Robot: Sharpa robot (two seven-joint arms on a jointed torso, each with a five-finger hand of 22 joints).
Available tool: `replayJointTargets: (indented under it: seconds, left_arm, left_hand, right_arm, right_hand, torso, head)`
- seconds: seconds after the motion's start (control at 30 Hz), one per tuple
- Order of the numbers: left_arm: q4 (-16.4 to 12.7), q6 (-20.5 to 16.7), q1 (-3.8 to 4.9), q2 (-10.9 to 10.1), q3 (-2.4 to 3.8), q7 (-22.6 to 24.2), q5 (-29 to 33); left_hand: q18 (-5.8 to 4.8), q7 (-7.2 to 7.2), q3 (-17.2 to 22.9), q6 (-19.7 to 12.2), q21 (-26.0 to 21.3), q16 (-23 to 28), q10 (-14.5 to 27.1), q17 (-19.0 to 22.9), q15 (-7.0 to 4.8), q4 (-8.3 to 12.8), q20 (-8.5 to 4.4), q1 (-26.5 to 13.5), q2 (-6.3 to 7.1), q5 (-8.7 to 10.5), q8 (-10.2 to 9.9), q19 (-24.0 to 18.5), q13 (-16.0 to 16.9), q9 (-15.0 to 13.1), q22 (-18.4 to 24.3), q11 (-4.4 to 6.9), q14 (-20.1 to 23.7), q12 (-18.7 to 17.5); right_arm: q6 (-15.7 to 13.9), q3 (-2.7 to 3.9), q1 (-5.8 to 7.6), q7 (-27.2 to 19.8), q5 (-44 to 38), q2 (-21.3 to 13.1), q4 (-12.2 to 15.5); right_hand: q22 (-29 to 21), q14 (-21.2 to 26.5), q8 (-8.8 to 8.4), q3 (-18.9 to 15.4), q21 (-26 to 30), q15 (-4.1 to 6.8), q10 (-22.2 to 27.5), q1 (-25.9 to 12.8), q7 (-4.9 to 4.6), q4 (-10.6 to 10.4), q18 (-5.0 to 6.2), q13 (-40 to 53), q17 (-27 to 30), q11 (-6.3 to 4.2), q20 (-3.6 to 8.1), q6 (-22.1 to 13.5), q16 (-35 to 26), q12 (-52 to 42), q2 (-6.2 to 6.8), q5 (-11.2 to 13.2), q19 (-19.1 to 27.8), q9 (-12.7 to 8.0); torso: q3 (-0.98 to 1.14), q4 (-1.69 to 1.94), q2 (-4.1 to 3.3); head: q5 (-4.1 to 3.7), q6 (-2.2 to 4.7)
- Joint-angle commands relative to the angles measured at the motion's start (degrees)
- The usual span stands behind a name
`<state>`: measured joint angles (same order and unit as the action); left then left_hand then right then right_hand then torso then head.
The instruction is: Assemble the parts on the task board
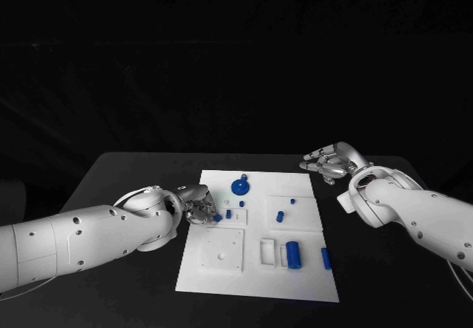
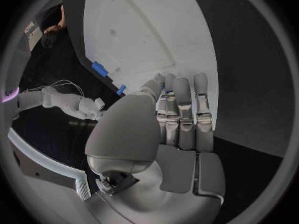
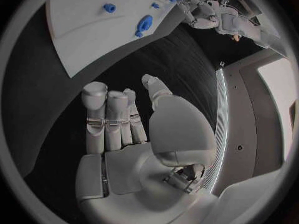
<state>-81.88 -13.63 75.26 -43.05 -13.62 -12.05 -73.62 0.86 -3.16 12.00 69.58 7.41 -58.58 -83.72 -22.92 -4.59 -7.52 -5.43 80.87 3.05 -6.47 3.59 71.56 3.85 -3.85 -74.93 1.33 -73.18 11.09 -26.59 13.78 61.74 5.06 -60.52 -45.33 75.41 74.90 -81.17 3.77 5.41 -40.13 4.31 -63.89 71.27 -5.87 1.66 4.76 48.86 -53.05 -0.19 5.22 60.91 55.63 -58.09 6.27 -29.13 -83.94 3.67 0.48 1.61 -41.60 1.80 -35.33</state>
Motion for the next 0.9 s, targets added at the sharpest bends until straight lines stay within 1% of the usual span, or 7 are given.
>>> replayJointTargets:
  seconds: [0.03, 0.13, 0.23, 0.33, 0.63, 0.77, 0.9]
  left_arm:
    - [0.0, 0.4, -0.48, 0.4, -0.24, -0.1, 0.1]
    - [0.0, 0.1, -0.5, 0.4, -0.24, 0.1, 0.5]
    - [-0.1, -0.5, -0.51, 0.3, -0.23, 0.6, 1.1]
    - [-0.1, -1.2, -0.52, 0.3, -0.23, 1.2, 2.1]
    - [-0.5, -2.9, -0.52, -0.2, -0.22, 2.9, 6.7]
    - [-0.6, -3.0, -0.52, -0.5, -0.21, 3.5, 9.8]
    - [-0.8, -1.9, -0.5, -1.1, -0.14, 4.0, 16.1]
  left_hand:
    - [-0.37, -0.02, 0.1, -0.4, 0.1, -0.2, -0.4, 0.0, 0.36, -0.4, 0.03, -0.1, -0.38, -0.59, 0.1, 0.5, 0.0, 0.1, -1.1, -0.32, -0.2, -0.5]
    - [-0.3, -0.07, 0.8, -0.4, 0.2, -0.3, -0.4, 0.0, 0.36, -0.1, 0.02, 0.5, -1.22, -1.77, 0.1, 0.5, -0.1, 0.1, -1.2, -0.45, -0.3, -0.9]
    - [-0.16, -0.15, 1.5, -0.3, 0.5, -0.5, -0.8, -0.1, 0.35, 0.8, -0.02, 1.1, -2.1, -4.15, 0.1, 0.6, -0.1, 0.0, -1.3, -0.48, -0.5, -1.3]
    - [0.07, -0.08, 2.3, 0.4, 1.2, -0.8, -1.8, -0.2, 0.24, 2.2, -0.09, 1.4, -2.85, -4.93, 0.2, 0.6, -0.1, -0.1, -1.4, -0.43, -0.8, -2.2]
    - [0.15, 0.41, 4.3, 2.4, 3.8, -1.8, -2.8, -0.8, -0.15, 4.5, -0.42, 0.0, -3.53, -5.27, 0.2, 0.0, 0.0, -0.8, -1.4, -0.15, -1.1, -2.0]
    - [0.08, 0.57, 5.2, 2.9, 5.0, -2.2, -2.8, -1.0, -0.28, 5.5, -0.57, -0.9, -3.54, -5.63, 0.1, -0.5, 0.0, -1.3, -1.4, -0.04, -1.0, -1.3]
    - [0.01, 0.7, 5.7, 3.3, 6.1, -2.5, -2.8, -1.1, -0.41, 6.5, -0.7, -1.8, -3.61, -5.96, 0.1, -1.0, 0.1, -1.9, -1.3, 0.08, -0.9, -0.4]
  right_arm:
    - [0.8, 0.03, -0.05, -0.5, -0.7, 0.0, 0.3]
    - [0.9, 0.03, -0.08, -0.5, -0.9, 0.0, 0.5]
    - [0.9, 0.03, -0.12, -0.4, -1.0, -0.1, 0.8]
    - [0.9, 0.03, -0.2, -0.4, -1.1, -0.3, 1.2]
    - [1.0, 0.03, -0.59, -0.5, -1.7, -0.6, 2.7]
    - [1.1, 0.02, -0.82, -0.7, -2.0, -0.8, 3.4]
    - [1.1, 0.02, -1.09, -1.4, -3.1, -1.0, 4.5]
  right_hand:
    - [4.7, -0.5, -0.22, -0.2, -0.2, -0.09, -0.3, -0.5, 0.01, -0.1, 1.06, 0.1, -0.1, -0.01, 0.04, -0.3, -0.3, -0.3, -0.16, -0.3, -3.0, -0.1]
    - [4.7, -0.5, -0.22, -0.2, -0.2, -0.09, -0.3, -0.5, 0.01, -0.1, 1.06, 0.1, -0.1, -0.01, 0.04, -0.3, -0.3, -0.3, -0.16, -0.3, -3.0, -0.1]
    - [4.7, -0.5, -0.22, -0.2, -0.2, -0.09, -0.3, -0.5, 0.01, -0.1, 1.06, 0.1, -0.1, -0.01, 0.04, -0.3, -0.3, -0.3, -0.16, -0.3, -3.0, -0.1]
    - [4.7, -0.5, -0.22, -0.2, -0.2, -0.09, -0.3, -0.5, 0.01, -0.1, 1.06, 0.1, -0.1, -0.01, 0.04, -0.3, -0.3, -0.3, -0.16, -0.3, -3.0, -0.1]
    - [4.7, -0.5, -0.22, -0.1, -0.4, -0.08, -0.3, -0.4, 0.02, -0.1, 1.04, 0.1, -0.1, -0.02, 0.04, -0.2, -0.3, -0.3, -0.24, -0.4, -3.0, -0.1]
    - [4.8, -0.5, -0.22, 0.0, -0.4, -0.07, -0.4, -0.4, 0.05, 0.0, 1.03, 0.2, -0.1, -0.05, 0.06, -0.1, -0.3, -0.4, -0.32, -0.4, -3.0, -0.1]
    - [4.8, -0.5, -0.23, 0.4, -0.4, -0.04, -0.4, -0.2, 0.06, 0.3, 1.01, 0.2, -0.1, -0.07, 0.08, 0.1, -0.3, -0.4, -0.47, -0.3, -3.0, -0.1]
  torso:
    - [0.03, -0.02, -0.01]
    - [0.01, -0.02, -0.01]
    - [0.03, -0.02, -0.01]
    - [0.01, 0.0, 0.0]
    - [0.03, -0.08, -0.01]
    - [0.02, -0.11, -0.05]
    - [0.03, -0.09, -0.02]
  head:
    - [0.08, 0.18]
    - [0.14, 0.31]
    - [0.11, 0.4]
    - [0.11, 0.62]
    - [0.41, 1.02]
    - [0.51, 1.49]
    - [0.61, 1.98]
